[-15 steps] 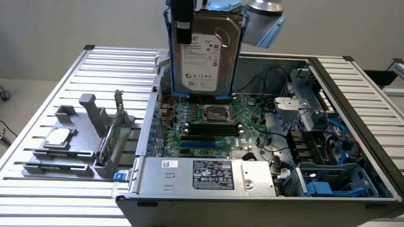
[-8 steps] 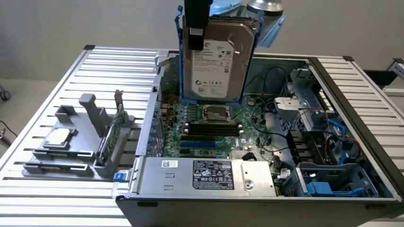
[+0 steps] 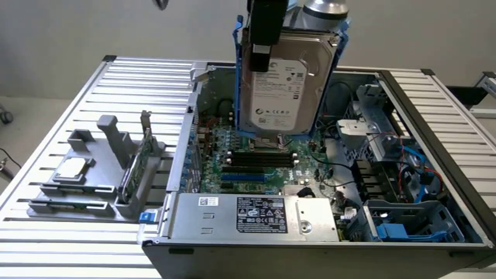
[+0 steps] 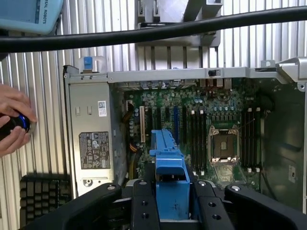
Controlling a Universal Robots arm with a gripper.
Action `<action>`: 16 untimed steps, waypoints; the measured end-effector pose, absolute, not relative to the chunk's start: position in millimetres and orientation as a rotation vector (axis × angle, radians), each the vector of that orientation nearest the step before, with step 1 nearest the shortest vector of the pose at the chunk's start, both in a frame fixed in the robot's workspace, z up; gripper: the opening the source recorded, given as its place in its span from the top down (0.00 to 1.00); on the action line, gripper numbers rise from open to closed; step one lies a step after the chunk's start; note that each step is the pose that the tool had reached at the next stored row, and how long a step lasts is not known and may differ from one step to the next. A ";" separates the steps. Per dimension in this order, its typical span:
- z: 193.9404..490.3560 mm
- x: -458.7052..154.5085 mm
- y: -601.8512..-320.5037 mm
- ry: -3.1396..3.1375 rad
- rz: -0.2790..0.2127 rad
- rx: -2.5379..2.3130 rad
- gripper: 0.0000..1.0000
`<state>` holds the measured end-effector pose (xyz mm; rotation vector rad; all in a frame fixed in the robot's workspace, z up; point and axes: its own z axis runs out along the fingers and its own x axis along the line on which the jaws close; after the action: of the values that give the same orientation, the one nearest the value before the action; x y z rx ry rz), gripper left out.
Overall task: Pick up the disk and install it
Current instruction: 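Pick up the disk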
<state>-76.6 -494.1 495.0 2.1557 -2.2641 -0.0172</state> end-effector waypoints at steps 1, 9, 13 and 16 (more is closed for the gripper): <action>494.9 -73.9 -496.5 -2.264 -0.017 2.156 0.67; 493.7 -47.4 -515.6 -2.264 -0.017 2.156 0.67; 493.1 -33.3 -525.0 -2.264 -0.017 2.156 0.67; 492.5 -22.4 -532.1 -2.264 -0.017 2.156 0.67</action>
<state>-22.4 -532.1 492.5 2.1556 -2.2641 -0.0172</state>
